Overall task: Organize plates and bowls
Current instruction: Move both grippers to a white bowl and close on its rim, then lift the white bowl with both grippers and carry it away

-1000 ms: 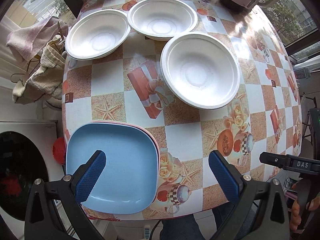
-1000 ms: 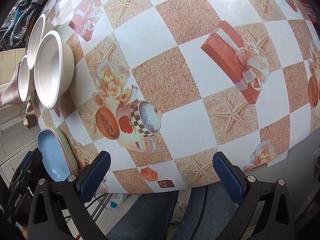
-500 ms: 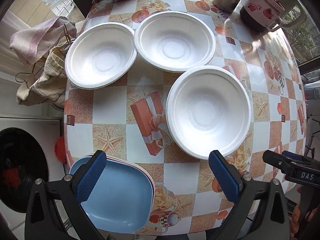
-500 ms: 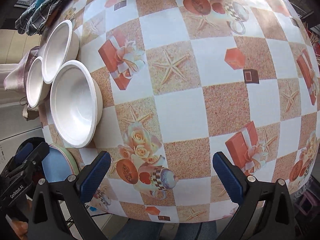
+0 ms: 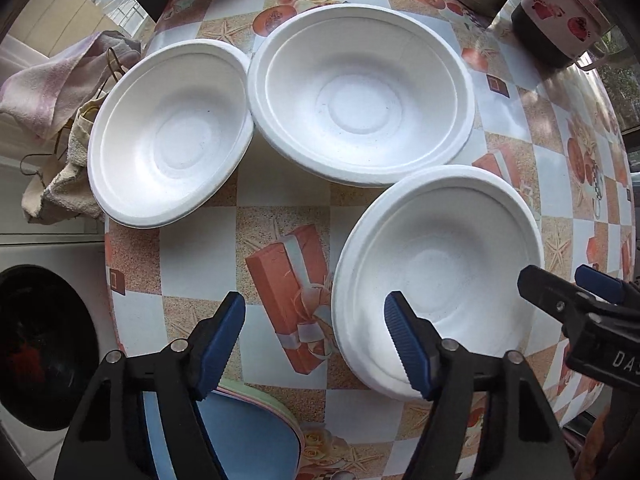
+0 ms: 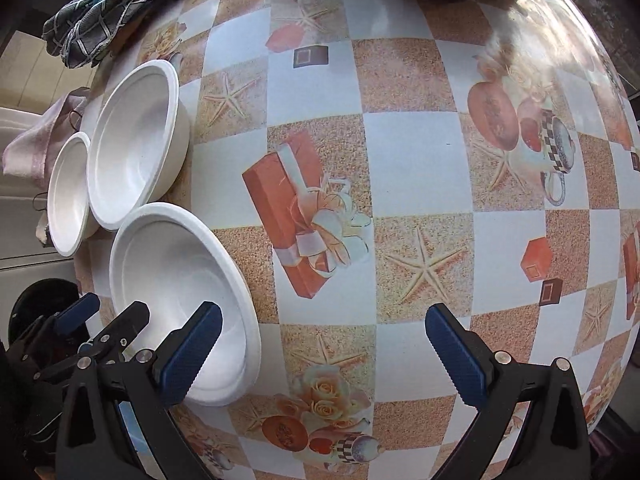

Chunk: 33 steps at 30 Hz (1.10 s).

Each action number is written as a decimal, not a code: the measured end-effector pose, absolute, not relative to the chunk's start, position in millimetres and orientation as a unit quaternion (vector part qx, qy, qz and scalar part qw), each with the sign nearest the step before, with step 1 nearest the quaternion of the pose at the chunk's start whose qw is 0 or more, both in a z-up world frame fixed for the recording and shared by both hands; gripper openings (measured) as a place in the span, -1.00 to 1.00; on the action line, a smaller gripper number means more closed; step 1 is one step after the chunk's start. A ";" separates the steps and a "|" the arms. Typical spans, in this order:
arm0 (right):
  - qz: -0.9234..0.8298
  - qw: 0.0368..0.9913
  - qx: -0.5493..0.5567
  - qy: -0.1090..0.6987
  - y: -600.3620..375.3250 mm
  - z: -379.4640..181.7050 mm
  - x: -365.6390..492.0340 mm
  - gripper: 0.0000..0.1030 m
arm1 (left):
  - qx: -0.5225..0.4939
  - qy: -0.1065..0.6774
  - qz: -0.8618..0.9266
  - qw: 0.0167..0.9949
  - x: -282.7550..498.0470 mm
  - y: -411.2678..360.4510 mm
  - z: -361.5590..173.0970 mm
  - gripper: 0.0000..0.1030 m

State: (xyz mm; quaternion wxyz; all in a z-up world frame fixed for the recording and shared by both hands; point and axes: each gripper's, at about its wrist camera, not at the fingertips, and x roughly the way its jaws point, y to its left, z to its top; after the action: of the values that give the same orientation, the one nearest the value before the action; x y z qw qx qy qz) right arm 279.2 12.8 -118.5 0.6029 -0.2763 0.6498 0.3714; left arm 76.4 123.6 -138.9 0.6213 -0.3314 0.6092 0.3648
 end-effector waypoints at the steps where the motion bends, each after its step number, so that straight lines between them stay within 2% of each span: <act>1: 0.375 0.602 -0.277 0.648 18.9 -121.8 271.2 1.00 | -0.338 0.608 0.364 0.619 76.6 125.8 -141.9 0.38; 4: 0.380 0.604 -0.279 0.642 33.0 -128.0 257.0 0.96 | -0.348 0.613 0.363 0.610 79.7 130.0 -151.4 0.26; 6: 0.381 0.600 -0.285 0.643 37.0 -131.5 251.1 0.62 | -0.350 0.618 0.358 0.606 82.7 130.5 -156.6 0.19; 10: 0.384 0.588 -0.273 0.657 39.7 -145.2 239.2 0.26 | -0.350 0.624 0.350 0.605 90.0 125.7 -161.3 -0.03; 11: 0.387 0.582 -0.274 0.661 33.6 -150.3 239.3 0.04 | -0.350 0.626 0.346 0.605 90.0 124.5 -164.2 -0.09; 13: 0.401 0.586 -0.270 0.651 35.5 -151.8 233.2 -0.14 | -0.351 0.625 0.339 0.609 93.9 121.3 -166.2 -0.29; 14: 0.411 0.578 -0.261 0.655 34.2 -153.8 231.4 -0.40 | -0.348 0.624 0.336 0.614 96.5 119.7 -165.9 -0.33; 15: 0.414 0.573 -0.256 0.659 33.4 -156.5 229.7 -0.51 | -0.340 0.626 0.337 0.616 99.9 117.1 -165.0 -0.36; 18: 0.418 0.573 -0.252 0.658 21.0 -160.0 227.1 -0.60 | -0.313 0.638 0.326 0.623 112.7 103.7 -164.9 -0.37; 23: 0.404 0.588 -0.248 0.656 -20.6 -163.5 232.3 -0.60 | -0.265 0.658 0.299 0.638 143.4 58.2 -165.2 -0.37; 33: 0.326 0.634 -0.218 0.667 -169.5 -175.4 264.7 -0.58 | -0.175 0.698 0.177 0.672 207.7 -92.3 -173.6 -0.36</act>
State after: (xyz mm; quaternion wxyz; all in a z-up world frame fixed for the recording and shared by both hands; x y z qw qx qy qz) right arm 264.7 -169.5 -175.4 0.6337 -0.2182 0.6667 0.3260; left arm 207.7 -92.3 -173.6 0.6718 -0.1747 0.6977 0.1773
